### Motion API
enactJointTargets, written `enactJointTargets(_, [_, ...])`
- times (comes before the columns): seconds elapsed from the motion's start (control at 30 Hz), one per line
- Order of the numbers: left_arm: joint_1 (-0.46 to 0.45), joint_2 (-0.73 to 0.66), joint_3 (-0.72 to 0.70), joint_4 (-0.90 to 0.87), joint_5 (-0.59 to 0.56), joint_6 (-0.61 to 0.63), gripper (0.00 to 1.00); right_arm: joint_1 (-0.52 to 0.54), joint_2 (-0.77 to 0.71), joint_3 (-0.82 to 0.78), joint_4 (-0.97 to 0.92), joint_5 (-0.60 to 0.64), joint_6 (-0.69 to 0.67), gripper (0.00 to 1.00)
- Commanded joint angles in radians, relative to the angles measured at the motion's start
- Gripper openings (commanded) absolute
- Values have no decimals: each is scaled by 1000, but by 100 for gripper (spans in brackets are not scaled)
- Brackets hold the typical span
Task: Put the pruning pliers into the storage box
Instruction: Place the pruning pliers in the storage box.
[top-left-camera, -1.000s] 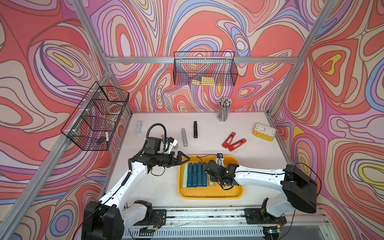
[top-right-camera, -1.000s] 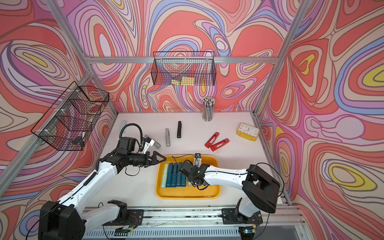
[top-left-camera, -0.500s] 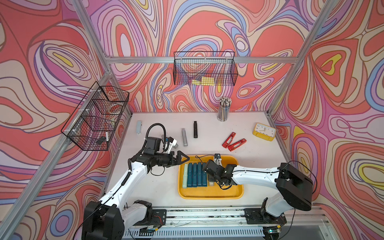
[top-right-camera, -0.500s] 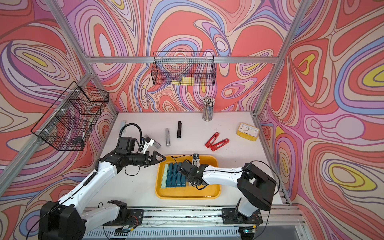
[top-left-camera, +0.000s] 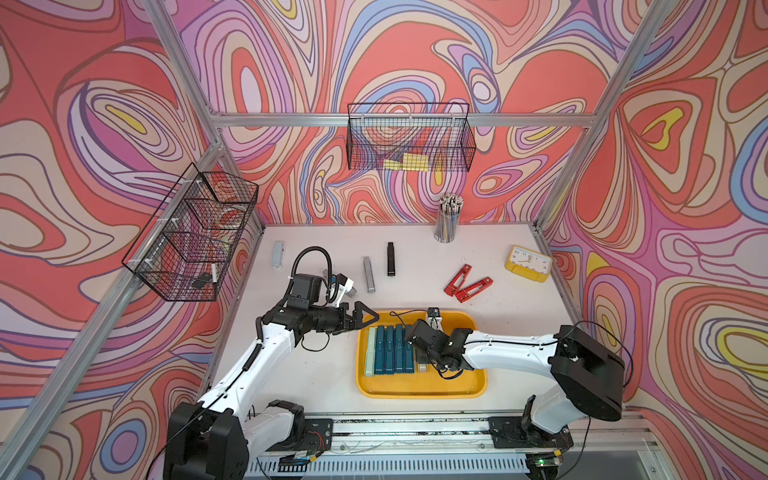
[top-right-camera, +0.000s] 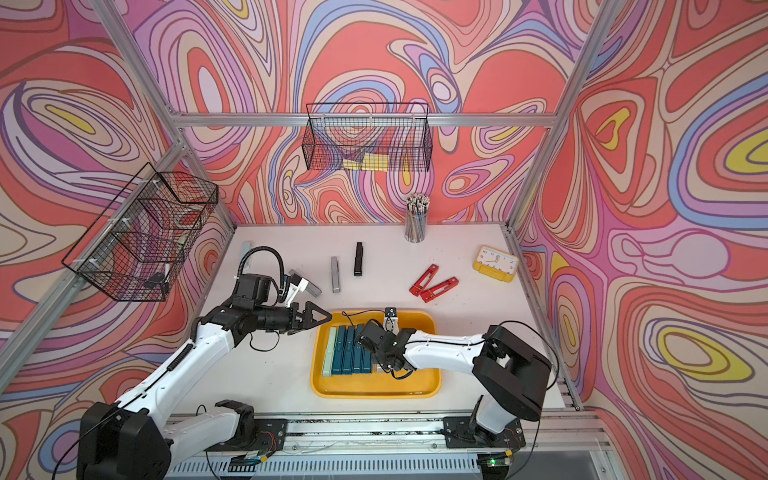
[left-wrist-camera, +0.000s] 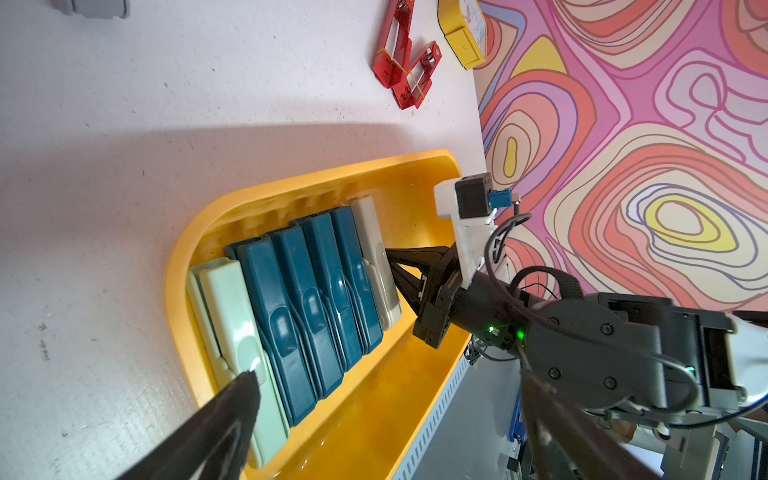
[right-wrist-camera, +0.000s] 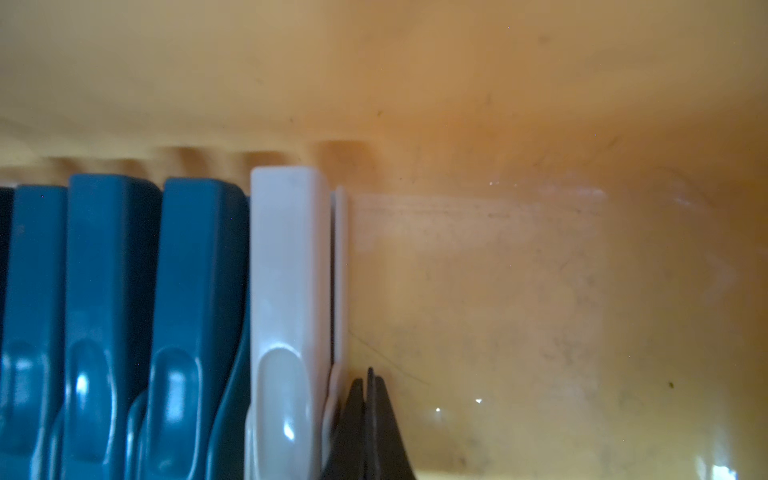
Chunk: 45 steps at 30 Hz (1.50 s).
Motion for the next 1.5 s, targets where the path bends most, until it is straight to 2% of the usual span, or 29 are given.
enactJointTargets(0.0, [7, 3, 0, -10, 15, 20, 99, -5, 16, 3, 14, -1, -7, 0])
enactJointTargets(1.03, [9, 3, -1, -11, 15, 21, 99, -4, 52, 33, 52, -25, -42, 0])
enactJointTargets(1.47, [9, 7, 1, -17, 7, 23, 99, -5, 4, 37, -47, 29, -15, 0])
